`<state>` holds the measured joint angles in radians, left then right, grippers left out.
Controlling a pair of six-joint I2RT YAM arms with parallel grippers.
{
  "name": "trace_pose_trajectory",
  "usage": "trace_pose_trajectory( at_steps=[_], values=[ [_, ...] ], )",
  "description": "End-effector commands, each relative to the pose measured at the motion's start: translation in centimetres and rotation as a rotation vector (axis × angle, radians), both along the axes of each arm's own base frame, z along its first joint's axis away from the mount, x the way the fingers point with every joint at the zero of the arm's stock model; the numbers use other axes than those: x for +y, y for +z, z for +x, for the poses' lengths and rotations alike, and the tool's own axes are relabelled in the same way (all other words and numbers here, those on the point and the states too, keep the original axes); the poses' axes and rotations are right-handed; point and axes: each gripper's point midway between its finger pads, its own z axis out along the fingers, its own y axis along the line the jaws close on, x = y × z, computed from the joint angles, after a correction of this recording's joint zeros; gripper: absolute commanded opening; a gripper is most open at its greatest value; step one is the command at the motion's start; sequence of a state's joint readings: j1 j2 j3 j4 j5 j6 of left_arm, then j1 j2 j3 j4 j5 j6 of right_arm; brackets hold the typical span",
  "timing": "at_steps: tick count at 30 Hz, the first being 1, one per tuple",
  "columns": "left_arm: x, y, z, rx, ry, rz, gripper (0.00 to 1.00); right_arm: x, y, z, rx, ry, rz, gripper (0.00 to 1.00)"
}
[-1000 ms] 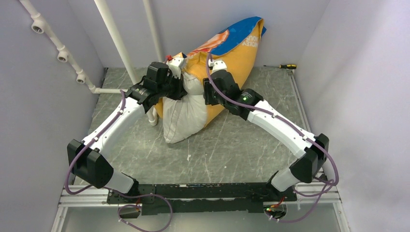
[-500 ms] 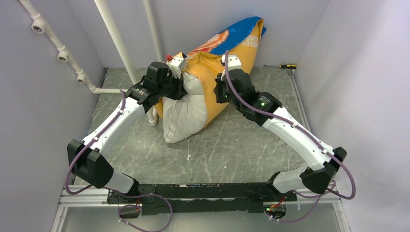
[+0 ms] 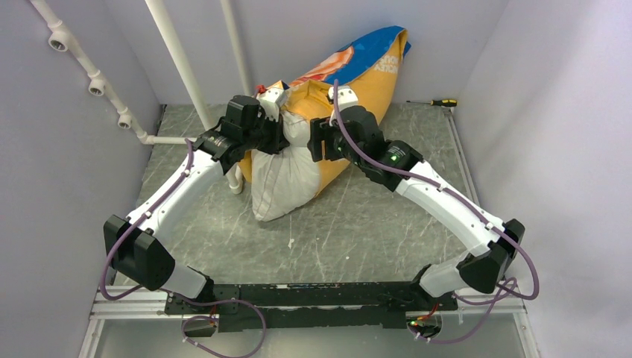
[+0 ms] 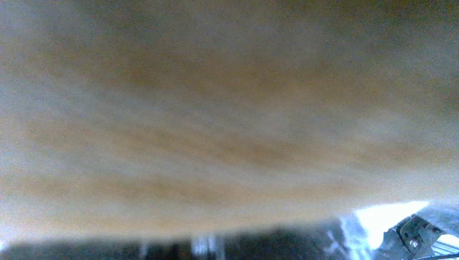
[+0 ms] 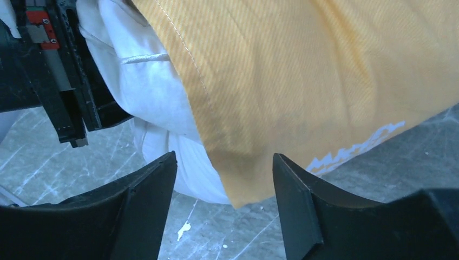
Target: Put the pillow into the pillowcase
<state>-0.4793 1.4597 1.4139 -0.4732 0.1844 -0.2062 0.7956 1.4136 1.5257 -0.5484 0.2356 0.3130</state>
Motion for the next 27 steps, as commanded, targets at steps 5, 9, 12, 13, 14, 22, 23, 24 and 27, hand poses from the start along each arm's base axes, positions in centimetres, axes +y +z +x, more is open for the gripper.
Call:
trace_pose_trajectory(
  at_steps=[5,9,12,13,14,22,23,24,27],
  values=[
    [-1.2,4.5,2.6,-0.170,0.015,-0.114,0.00,-0.1,0.3,2.5,-0.049,-0.116,-0.062,0.59],
    [-1.2,4.4,2.7,-0.168,0.017,-0.112,0.00,-2.0,-0.2,3.3,-0.039,-0.218,-0.143,0.44],
    [-1.2,4.3,2.7,-0.166,0.016,-0.109,0.00,-3.2,0.5,2.9,-0.055,-0.256,-0.144,0.42],
    [-1.2,4.3,2.7,-0.167,0.017,-0.107,0.00,-3.6,0.7,2.9,-0.060,-0.271,-0.146,0.43],
    [-1.2,4.3,2.6,-0.166,0.016,-0.108,0.00,-4.0,0.8,2.9,-0.063,-0.286,-0.153,0.43],
    [-1.1,4.5,2.6,-0.167,0.016,-0.107,0.00,-5.0,0.2,3.0,-0.067,-0.332,-0.180,0.47],
    [-1.1,4.5,2.6,-0.169,0.015,-0.107,0.00,-5.0,0.2,3.0,-0.065,-0.333,-0.179,0.45],
    [-1.2,4.5,2.6,-0.167,0.014,-0.108,0.00,-5.1,0.2,3.0,-0.065,-0.337,-0.177,0.40],
    [-1.1,4.6,2.6,-0.168,0.015,-0.106,0.00,-5.0,0.9,2.9,-0.069,-0.320,-0.130,0.33]
  ],
)
